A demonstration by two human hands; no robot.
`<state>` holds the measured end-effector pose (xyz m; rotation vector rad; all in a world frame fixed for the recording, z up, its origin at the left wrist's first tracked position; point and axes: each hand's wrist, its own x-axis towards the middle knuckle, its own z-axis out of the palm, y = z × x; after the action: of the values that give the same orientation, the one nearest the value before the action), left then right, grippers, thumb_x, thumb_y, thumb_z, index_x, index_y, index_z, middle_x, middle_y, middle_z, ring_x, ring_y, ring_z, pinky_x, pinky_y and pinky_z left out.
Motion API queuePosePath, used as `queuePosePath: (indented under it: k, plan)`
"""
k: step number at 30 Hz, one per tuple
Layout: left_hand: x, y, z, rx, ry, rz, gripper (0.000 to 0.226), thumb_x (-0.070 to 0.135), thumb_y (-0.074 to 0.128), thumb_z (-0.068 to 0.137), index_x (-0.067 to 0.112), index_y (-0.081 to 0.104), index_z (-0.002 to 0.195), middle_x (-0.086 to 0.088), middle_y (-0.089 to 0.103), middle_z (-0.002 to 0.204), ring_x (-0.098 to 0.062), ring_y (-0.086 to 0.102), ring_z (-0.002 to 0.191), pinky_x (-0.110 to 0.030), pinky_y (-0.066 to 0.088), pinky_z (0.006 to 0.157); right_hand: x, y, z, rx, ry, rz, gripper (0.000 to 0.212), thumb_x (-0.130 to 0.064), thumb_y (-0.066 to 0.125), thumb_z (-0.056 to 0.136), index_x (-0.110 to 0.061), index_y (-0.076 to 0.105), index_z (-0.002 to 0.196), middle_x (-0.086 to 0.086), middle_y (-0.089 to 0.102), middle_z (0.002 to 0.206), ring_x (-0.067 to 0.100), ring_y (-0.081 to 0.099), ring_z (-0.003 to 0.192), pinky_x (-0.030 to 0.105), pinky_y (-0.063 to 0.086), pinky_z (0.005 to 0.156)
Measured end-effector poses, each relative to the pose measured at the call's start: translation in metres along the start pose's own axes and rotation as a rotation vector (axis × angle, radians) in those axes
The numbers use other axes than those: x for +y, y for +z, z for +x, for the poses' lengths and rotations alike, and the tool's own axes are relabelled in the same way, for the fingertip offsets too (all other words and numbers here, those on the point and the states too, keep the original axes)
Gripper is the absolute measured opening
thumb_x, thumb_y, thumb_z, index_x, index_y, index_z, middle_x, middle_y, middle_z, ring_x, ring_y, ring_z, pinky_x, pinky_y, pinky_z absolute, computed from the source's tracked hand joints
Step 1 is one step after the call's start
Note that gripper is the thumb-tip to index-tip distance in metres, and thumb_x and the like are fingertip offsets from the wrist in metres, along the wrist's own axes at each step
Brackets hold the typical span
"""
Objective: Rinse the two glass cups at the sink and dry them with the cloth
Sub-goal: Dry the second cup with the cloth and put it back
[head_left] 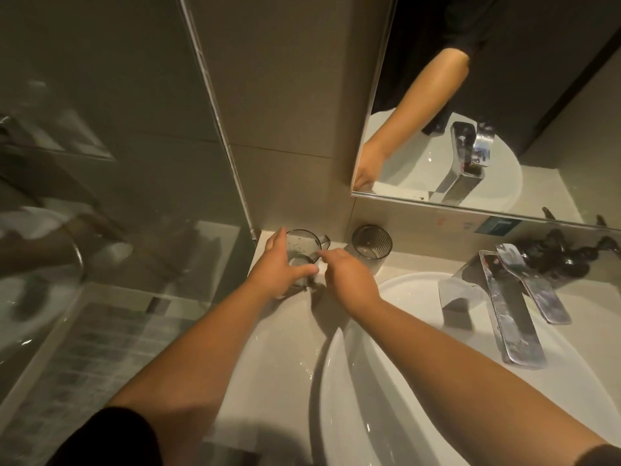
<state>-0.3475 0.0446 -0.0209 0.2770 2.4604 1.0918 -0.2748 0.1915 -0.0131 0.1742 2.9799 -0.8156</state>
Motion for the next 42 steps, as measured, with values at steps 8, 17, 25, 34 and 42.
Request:
queuePosePath:
  k: [8,17,25,34,42]
  plan:
    - [0.000,-0.021,0.010,-0.215,0.109,0.137,0.102,0.032,0.079,0.084,0.022,0.010,0.160,-0.001,0.001,0.168,-0.017,0.012,0.153,-0.026,0.014,0.119,0.005,-0.011,0.028,-0.161,0.029,-0.021,0.059,-0.008,0.055,0.089,-0.012,0.036,0.145,0.017,0.046,0.143,0.033,0.048,0.127,0.038,0.042,0.099]
    - [-0.009,-0.007,0.007,-0.056,0.030,-0.096,0.080,0.026,0.066,0.095,0.020,0.018,0.159,-0.001,0.024,0.165,-0.018,0.028,0.150,-0.030,0.026,0.118,0.009,0.008,0.020,0.001,0.261,0.207,0.027,-0.029,0.059,0.089,-0.016,0.058,0.113,0.011,0.073,0.087,0.031,0.068,0.085,0.041,0.054,0.080]
    - [-0.003,0.014,0.005,0.003,-0.006,-0.479,0.040,0.001,0.042,0.101,0.030,0.060,0.123,0.015,0.070,0.107,0.000,0.067,0.095,-0.010,0.048,0.078,-0.001,0.023,0.024,0.015,0.456,0.498,0.075,-0.027,0.059,0.090,-0.021,0.016,0.152,0.015,0.071,0.091,0.035,0.070,0.067,0.048,0.058,0.074]
    - [0.006,0.013,0.017,0.014,-0.057,-0.531,0.042,0.008,0.035,0.104,0.027,0.059,0.133,0.004,0.069,0.118,-0.002,0.062,0.102,-0.015,0.046,0.079,0.004,0.017,0.030,0.111,0.464,0.495,0.072,-0.036,0.075,0.080,-0.014,0.040,0.138,0.008,0.069,0.107,0.025,0.064,0.101,0.032,0.047,0.083]
    - [0.009,0.014,0.031,0.007,-0.055,-0.456,0.043,0.013,0.033,0.106,0.023,0.052,0.143,-0.001,0.064,0.131,-0.015,0.059,0.115,-0.015,0.043,0.084,0.009,0.016,0.036,0.156,0.423,0.338,0.047,-0.047,0.072,0.079,-0.016,0.059,0.112,0.005,0.070,0.090,0.026,0.066,0.087,0.032,0.047,0.069]
